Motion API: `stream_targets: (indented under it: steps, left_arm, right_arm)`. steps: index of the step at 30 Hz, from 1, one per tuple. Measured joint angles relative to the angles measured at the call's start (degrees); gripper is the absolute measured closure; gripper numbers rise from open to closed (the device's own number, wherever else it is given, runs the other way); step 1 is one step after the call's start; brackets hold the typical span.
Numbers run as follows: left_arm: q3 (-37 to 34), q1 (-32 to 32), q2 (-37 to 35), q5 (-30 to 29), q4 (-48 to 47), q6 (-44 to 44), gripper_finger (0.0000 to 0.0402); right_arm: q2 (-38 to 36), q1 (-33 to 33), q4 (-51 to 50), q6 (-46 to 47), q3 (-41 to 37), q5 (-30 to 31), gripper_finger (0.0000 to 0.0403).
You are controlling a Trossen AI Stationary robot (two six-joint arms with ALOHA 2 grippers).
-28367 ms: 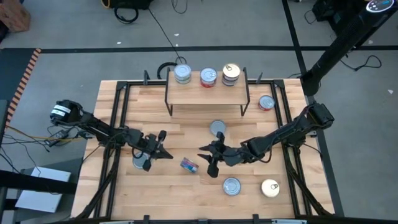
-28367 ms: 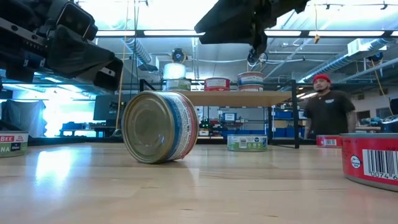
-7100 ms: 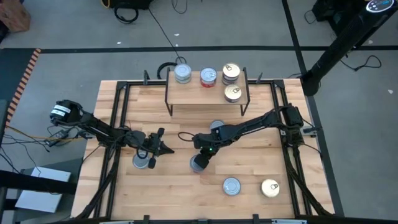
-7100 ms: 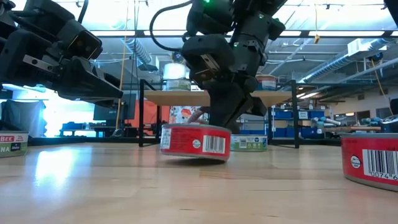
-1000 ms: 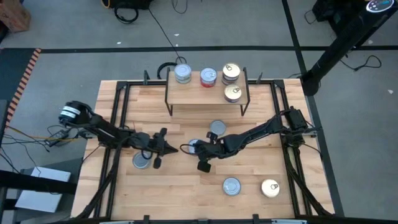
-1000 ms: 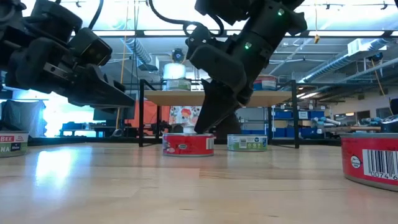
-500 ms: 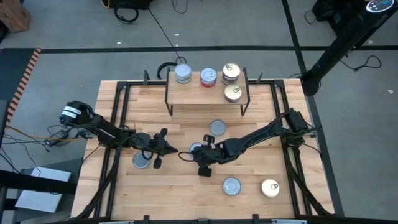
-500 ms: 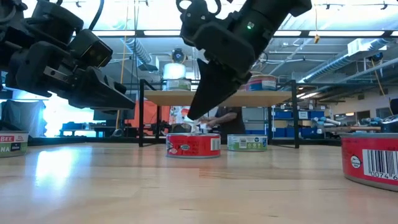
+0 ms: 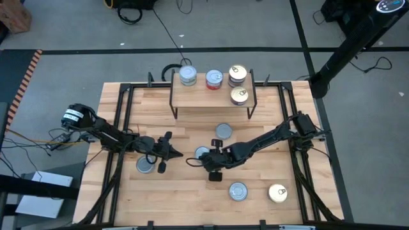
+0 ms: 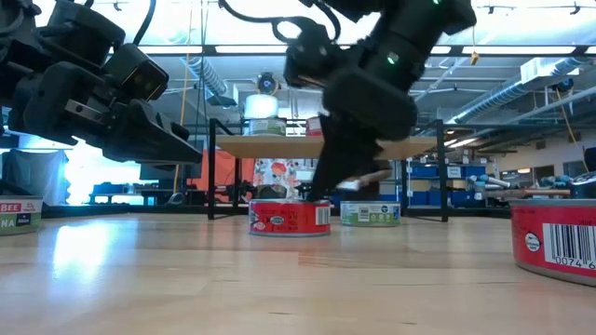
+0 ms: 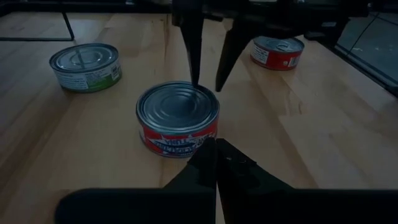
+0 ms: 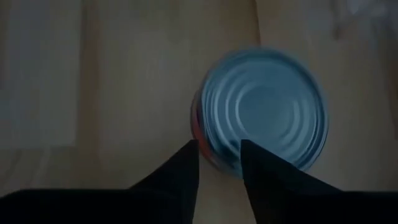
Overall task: Stack canned seafood by type on shelf
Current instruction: Put the red tuna can on the shelf aligned with the red tuna cans
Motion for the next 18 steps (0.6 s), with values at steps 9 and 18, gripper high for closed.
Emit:
stream_targets:
  steps: [9,18]
  left_arm:
    - [0.00,0.00,0.00,0.00,-0.22,0.11,0.0396]
    - [0.00,0.00,0.00,0.00,0.19,0.20,0.0396]
  right_arm:
    - [-0.20,-0.02,1.80,-1.55,-2.22,0.88,0.0317]
    - [-0.19,-0.44,4.56,0.54,-2.11,-1.36,0.0391]
